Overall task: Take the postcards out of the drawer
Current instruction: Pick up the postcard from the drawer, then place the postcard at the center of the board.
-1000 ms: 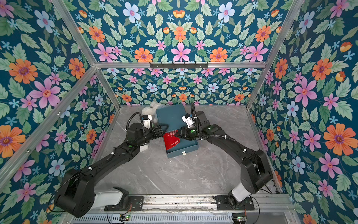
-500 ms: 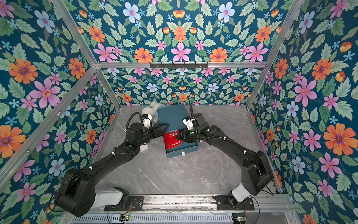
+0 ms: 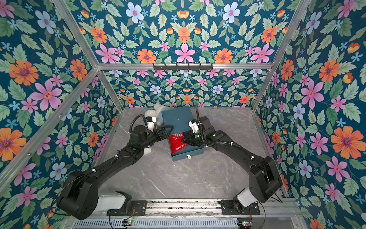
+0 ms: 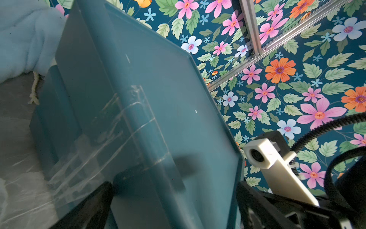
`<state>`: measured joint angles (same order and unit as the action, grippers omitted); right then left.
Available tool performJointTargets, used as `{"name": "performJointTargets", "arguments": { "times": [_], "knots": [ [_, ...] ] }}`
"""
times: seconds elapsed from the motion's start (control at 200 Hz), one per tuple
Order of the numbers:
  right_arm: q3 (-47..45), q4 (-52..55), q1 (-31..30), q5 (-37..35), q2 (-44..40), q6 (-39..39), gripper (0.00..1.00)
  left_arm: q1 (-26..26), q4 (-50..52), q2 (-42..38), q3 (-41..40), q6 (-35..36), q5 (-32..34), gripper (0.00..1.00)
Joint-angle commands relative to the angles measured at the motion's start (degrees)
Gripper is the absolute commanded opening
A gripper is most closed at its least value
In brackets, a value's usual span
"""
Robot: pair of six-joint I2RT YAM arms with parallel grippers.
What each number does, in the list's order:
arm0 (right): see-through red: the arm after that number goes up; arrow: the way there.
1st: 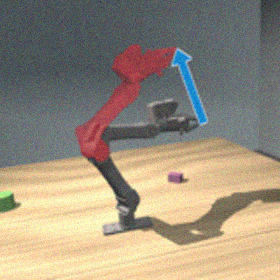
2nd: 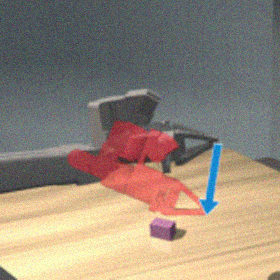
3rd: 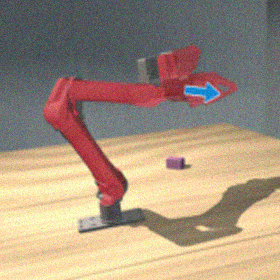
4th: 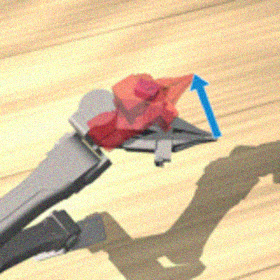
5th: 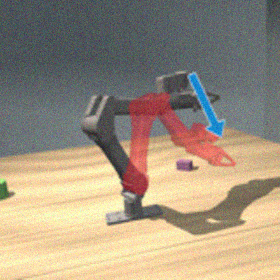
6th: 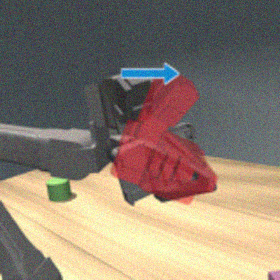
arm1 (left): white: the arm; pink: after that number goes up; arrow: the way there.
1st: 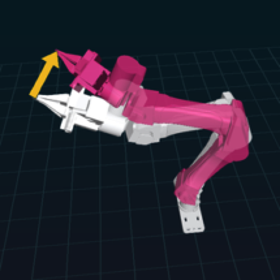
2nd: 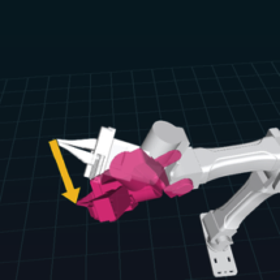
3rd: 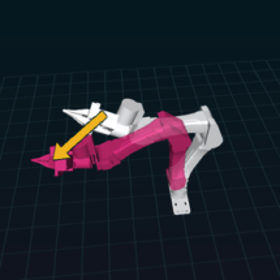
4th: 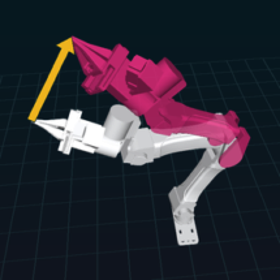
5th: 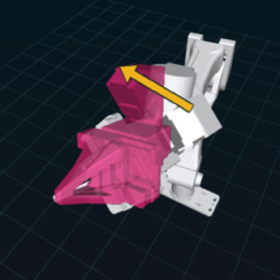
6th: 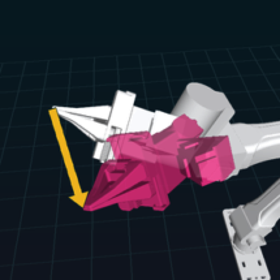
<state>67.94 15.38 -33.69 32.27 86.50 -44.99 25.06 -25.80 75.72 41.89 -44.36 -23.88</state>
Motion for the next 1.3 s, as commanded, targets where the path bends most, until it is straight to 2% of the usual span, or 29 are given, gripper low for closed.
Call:
{"name": "performJointTargets", "arguments": {
  "times": [0.0, 0.355, 0.82, 1.295],
  "knots": [
    [0.87, 1.28, -0.07, -2.05, -1.03, -0.13, 0.09, 0.08, -1.36, -0.42, 0.38, 0.59, -0.38, 1.0],
    [2.06, 5.68, 0.03, -3.18, -4.79, 0.78, 0.02, 0.08, 1.43, -1.01, 1.26, 2.67, 1.53, 1.0],
    [0.52, 10.36, 2.12, -0.89, -13.25, 0.63, 0.01, -0.01, 5.4, -1.96, 2.33, 6.07, 5.59, 1.0],
    [2.0, 19.64, 16.06, 0.17, -20.91, 10.14, 0.0, -1.16, 10.7, -4.35, 5.66, 11.33, 11.35, 0.99]
  ]
}}
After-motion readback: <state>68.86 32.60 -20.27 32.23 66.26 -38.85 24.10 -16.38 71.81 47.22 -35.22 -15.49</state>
